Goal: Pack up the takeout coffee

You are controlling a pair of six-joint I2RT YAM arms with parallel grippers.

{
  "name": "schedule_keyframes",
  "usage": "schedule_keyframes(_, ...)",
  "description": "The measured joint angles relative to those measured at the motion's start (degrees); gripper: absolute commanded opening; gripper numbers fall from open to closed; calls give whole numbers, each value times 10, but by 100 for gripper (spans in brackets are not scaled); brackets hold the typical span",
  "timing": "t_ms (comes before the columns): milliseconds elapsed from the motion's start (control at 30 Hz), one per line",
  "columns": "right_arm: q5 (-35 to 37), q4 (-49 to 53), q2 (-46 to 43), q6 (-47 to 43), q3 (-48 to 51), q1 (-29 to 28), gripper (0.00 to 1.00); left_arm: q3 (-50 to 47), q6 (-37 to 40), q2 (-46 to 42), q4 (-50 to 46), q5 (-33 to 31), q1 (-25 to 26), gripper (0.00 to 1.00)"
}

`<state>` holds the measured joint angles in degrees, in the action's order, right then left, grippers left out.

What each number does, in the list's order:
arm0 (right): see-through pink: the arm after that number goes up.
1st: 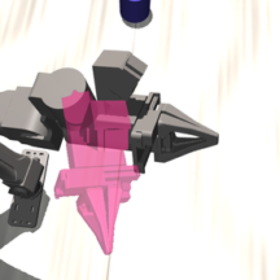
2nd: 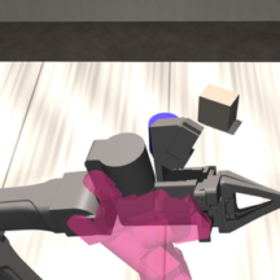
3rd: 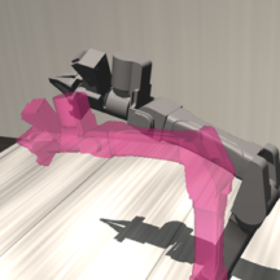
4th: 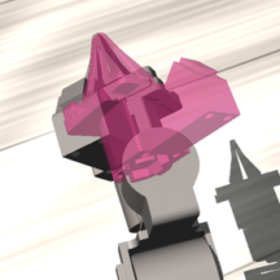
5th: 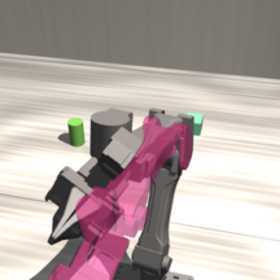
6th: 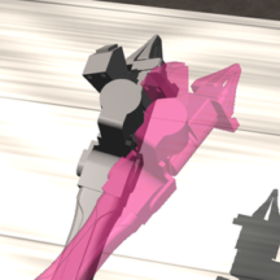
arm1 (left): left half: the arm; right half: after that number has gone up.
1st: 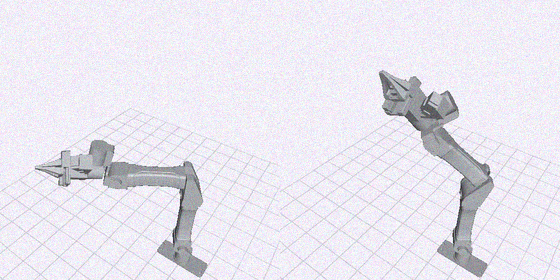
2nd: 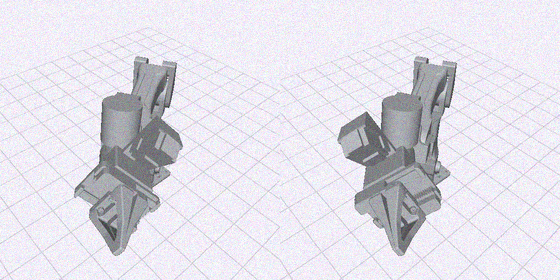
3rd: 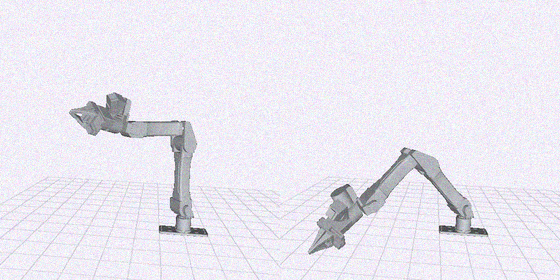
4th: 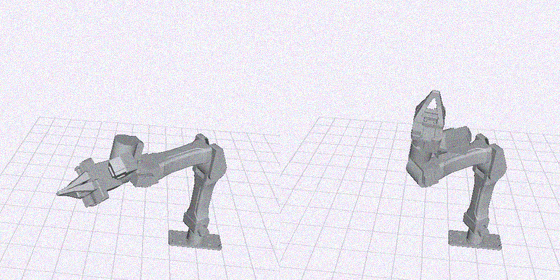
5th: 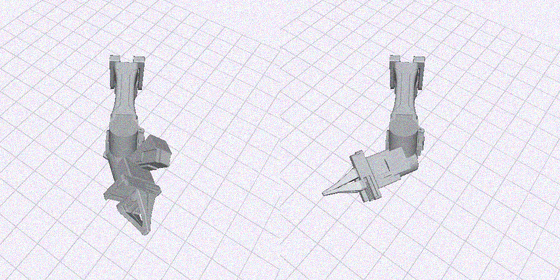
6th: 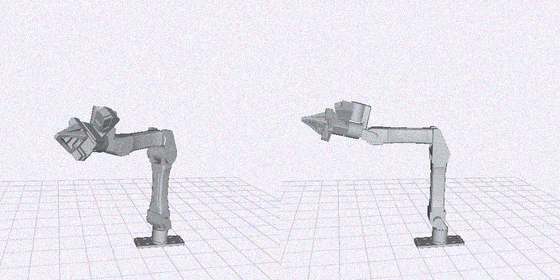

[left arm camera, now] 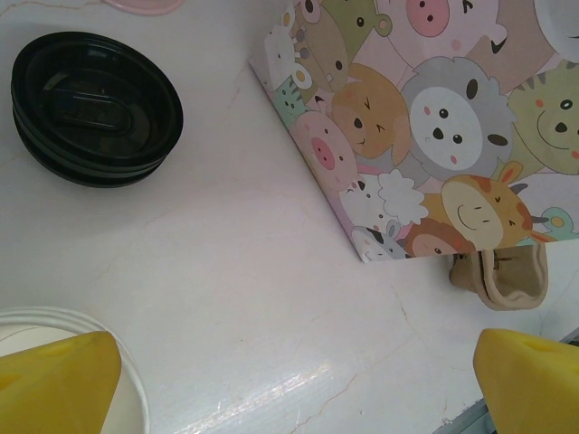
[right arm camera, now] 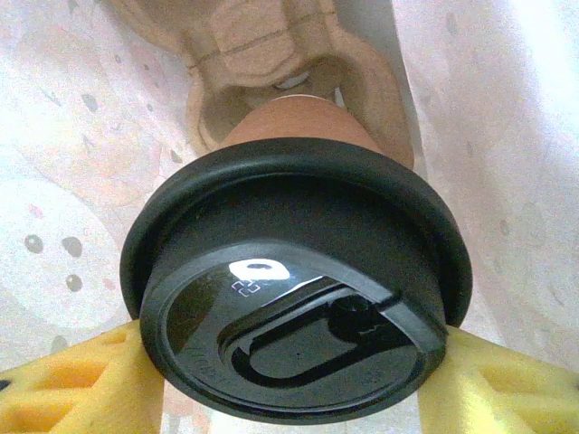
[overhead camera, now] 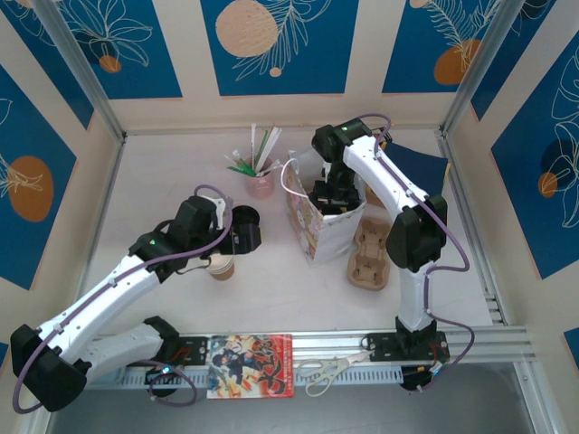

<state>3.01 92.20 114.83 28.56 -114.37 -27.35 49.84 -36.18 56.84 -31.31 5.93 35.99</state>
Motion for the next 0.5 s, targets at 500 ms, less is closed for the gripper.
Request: schedule_keyframes(500, 0, 0, 5, 0, -7, 0, 64, 0, 0, 0, 0, 0, 0, 100)
